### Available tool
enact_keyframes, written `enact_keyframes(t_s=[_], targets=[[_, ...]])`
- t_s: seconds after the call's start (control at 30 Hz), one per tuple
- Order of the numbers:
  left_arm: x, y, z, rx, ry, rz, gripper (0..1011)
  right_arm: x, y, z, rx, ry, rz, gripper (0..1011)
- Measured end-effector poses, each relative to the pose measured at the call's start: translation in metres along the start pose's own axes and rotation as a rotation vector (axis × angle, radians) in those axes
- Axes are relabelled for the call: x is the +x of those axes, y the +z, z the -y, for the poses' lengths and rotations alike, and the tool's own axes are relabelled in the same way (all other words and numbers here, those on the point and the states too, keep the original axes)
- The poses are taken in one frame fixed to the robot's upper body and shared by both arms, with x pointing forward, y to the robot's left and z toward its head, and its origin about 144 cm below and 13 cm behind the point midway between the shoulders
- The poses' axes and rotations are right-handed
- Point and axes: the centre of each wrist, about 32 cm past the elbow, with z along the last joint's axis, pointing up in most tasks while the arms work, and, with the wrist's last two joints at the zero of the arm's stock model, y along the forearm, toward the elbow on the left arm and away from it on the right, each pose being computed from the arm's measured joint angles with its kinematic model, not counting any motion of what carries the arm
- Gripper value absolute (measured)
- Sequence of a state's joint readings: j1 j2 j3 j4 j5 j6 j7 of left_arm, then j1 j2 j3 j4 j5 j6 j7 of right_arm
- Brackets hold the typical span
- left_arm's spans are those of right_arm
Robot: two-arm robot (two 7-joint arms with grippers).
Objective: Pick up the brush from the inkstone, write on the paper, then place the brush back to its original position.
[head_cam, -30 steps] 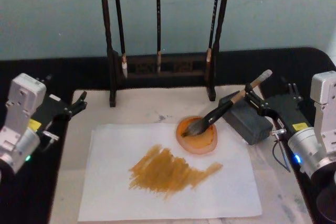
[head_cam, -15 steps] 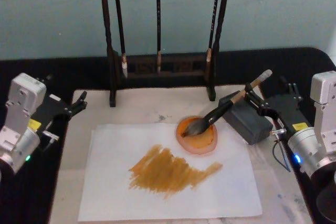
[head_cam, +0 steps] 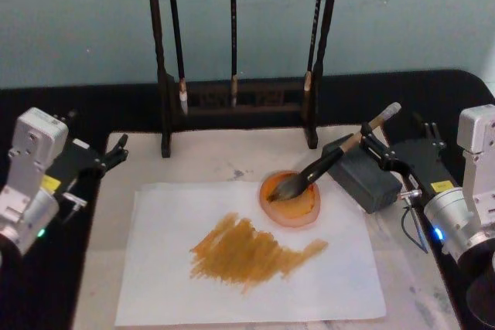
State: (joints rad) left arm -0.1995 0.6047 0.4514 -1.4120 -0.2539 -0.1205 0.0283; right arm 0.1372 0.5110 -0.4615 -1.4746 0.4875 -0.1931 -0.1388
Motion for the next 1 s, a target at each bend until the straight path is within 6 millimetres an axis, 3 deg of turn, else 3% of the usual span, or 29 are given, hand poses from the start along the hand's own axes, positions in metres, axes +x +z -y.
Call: enact_keyframes(t_s=[1.0], targets=[[0.0000, 0.0000, 0.0000, 0.000, 0.000, 0.000, 1010, 0.0000, 0.0000, 0.0000, 0.000, 0.000, 0.000, 1000]])
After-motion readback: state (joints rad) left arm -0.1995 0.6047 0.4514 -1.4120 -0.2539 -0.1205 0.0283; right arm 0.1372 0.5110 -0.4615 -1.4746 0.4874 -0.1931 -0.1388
